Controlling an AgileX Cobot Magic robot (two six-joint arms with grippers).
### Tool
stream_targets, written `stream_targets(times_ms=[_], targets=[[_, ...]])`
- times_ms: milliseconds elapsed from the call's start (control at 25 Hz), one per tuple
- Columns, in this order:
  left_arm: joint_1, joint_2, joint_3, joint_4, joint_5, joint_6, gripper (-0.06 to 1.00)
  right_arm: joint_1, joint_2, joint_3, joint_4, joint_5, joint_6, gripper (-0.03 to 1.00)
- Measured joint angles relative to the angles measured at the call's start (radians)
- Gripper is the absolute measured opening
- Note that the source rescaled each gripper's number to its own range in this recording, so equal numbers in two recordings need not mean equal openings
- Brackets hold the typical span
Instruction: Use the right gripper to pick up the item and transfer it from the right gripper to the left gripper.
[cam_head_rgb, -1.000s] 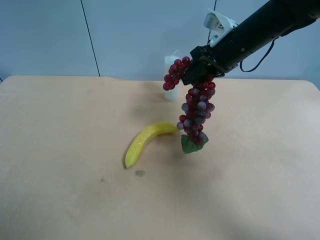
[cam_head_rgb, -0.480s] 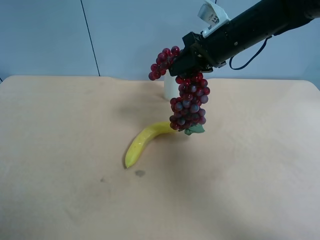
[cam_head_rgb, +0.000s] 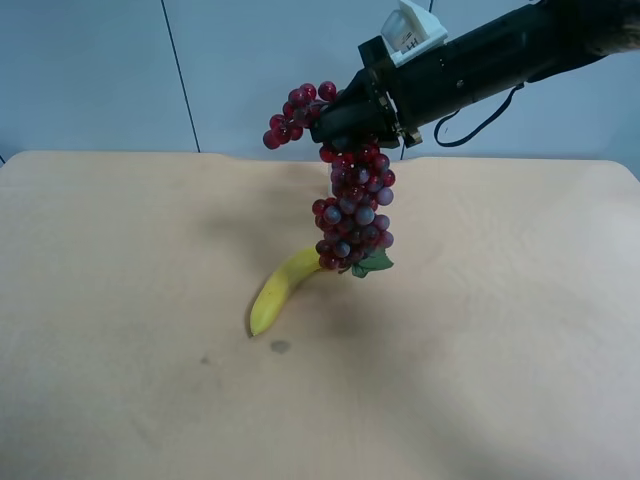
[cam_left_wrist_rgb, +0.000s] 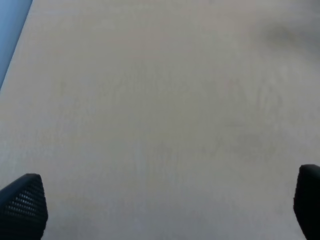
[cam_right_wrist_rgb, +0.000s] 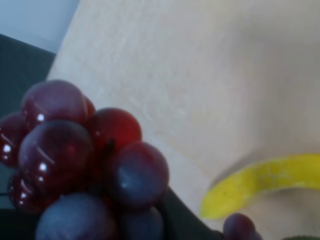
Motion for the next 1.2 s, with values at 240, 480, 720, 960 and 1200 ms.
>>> stream_targets(times_ms=[240,480,720,960,1200], targets=[[0.000,0.000,0.000,0.000,0.000,0.000,1.00,0.000,0.060,0.000,0.074,0.044,-0.002,0.02],[0.000,0.000,0.000,0.000,0.000,0.000,1.00,0.000,0.080,0.001,0.154,0.080,-0.014,0.02],[0.000,0.000,-0.008,-0.036,-0.014,0.000,1.00,0.000,0.080,0.001,0.157,0.087,-0.019,0.02],[0.000,0.069,-0.020,-0.239,-0.097,0.000,1.00,0.000,0.080,0.001,0.156,0.087,-0.021,0.01],[0.000,0.297,-0.020,-0.356,-0.209,0.055,1.00,0.000,0.080,0.001,0.156,0.088,-0.021,0.01]])
